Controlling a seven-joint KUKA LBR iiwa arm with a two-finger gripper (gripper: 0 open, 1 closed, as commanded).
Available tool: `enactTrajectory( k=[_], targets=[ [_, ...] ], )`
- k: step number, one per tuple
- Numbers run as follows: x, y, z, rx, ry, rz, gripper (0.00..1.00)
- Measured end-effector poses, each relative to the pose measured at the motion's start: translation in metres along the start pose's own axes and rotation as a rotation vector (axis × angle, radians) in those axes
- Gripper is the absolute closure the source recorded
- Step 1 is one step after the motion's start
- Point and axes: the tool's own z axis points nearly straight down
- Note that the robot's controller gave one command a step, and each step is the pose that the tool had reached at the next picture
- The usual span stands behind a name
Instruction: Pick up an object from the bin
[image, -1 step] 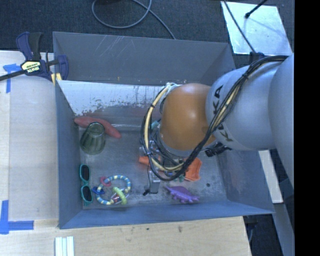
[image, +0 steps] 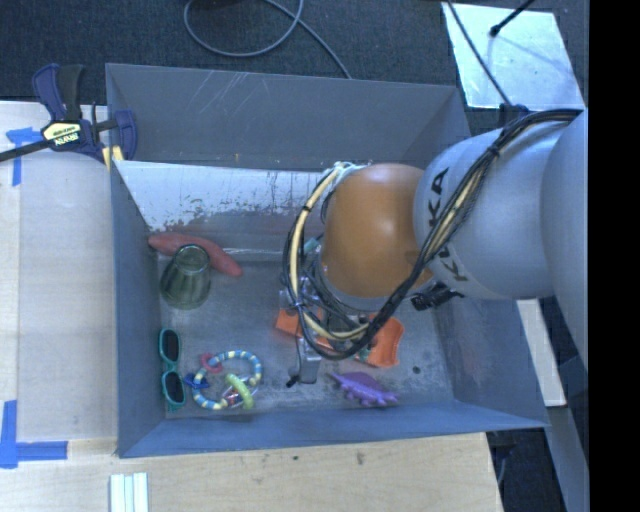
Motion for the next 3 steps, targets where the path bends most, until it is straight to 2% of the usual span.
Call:
enactTrajectory(
  k=[1, 2, 3],
  targets=[
    [-0.001, -0.008, 0.002, -0.001, 0.001, -0.035, 0.0],
    [-0.005, -0.061, 0.031, -0.001, -0.004, -0.091, 0.0],
    [-0.043, -0.078, 0.062, -0.002, -0.005, 0.065, 1.0]
  ],
)
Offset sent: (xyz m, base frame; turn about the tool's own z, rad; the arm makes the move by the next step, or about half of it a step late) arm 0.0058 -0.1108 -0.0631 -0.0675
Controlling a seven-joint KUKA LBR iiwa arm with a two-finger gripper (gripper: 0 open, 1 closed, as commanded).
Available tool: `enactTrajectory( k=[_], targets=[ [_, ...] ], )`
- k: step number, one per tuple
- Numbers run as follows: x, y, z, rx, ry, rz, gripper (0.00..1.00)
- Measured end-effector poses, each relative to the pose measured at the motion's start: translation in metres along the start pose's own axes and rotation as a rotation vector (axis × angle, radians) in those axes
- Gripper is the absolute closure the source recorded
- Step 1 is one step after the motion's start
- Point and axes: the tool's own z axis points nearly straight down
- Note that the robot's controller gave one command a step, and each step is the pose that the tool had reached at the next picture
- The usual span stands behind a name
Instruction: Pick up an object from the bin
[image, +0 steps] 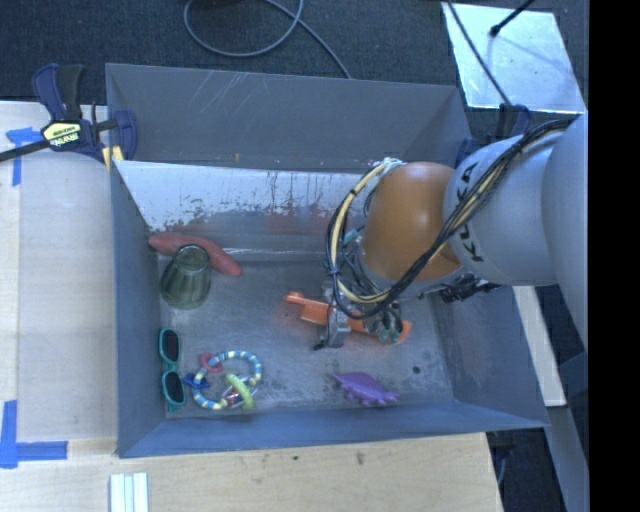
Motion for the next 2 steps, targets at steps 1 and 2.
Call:
enactTrajectory(
  k=[1, 2],
  targets=[
    [0.0, 0.0, 0.0, 0.0, 0.0, 0.0, 1.0],
    [-0.005, 0.01, -0.158, -0.001, -0.007, 0.006, 1.0]
  ],
)
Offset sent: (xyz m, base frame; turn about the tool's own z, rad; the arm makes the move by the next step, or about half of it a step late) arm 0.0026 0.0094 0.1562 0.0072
